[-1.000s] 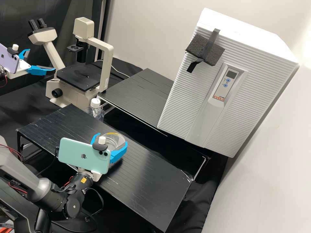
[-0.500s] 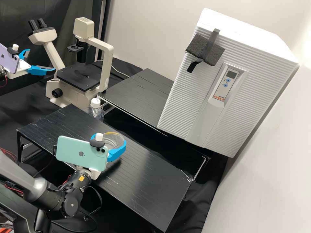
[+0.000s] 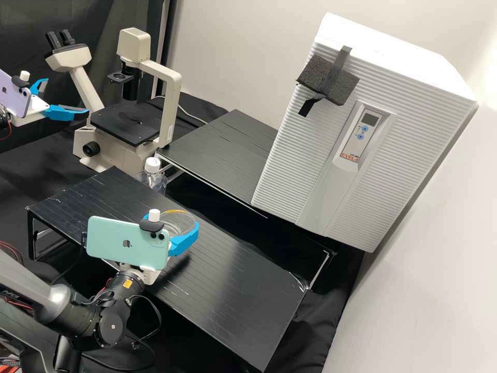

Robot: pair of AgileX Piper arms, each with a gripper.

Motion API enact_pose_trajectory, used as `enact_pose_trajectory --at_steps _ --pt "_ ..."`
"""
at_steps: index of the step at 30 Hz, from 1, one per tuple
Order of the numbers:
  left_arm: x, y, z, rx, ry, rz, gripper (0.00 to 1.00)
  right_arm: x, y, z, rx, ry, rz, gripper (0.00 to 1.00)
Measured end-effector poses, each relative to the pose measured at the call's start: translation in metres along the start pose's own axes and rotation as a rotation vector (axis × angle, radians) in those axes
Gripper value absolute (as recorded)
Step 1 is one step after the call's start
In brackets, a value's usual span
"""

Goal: Close the petri dish lid.

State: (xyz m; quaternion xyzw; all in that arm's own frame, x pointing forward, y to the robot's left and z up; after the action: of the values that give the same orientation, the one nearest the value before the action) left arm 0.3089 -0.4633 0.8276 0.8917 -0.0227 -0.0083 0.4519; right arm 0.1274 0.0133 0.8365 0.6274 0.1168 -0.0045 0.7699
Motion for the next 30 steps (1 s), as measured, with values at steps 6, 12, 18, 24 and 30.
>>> enact_pose_trajectory --at_steps 6,12,18,24,30 --pt "0.000 0.000 0.000 0.000 0.000 0.000 1.00 -0.001 0.001 0.004 0.014 -0.022 0.012 0.00" --pt "0.000 0.000 0.000 0.000 0.000 0.000 1.00 -0.002 0.002 0.003 0.005 -0.021 0.016 0.00" --pt "0.000 0.000 0.000 0.000 0.000 0.000 1.00 -0.001 0.001 -0.003 -0.025 0.002 0.012 1.00" --pt "0.000 0.000 0.000 0.000 0.000 0.000 1.00 -0.002 0.000 -0.009 -0.065 0.022 0.009 1.00" --pt "0.000 0.000 0.000 0.000 0.000 0.000 1.00 -0.002 0.000 -0.011 -0.076 0.027 0.010 1.00"
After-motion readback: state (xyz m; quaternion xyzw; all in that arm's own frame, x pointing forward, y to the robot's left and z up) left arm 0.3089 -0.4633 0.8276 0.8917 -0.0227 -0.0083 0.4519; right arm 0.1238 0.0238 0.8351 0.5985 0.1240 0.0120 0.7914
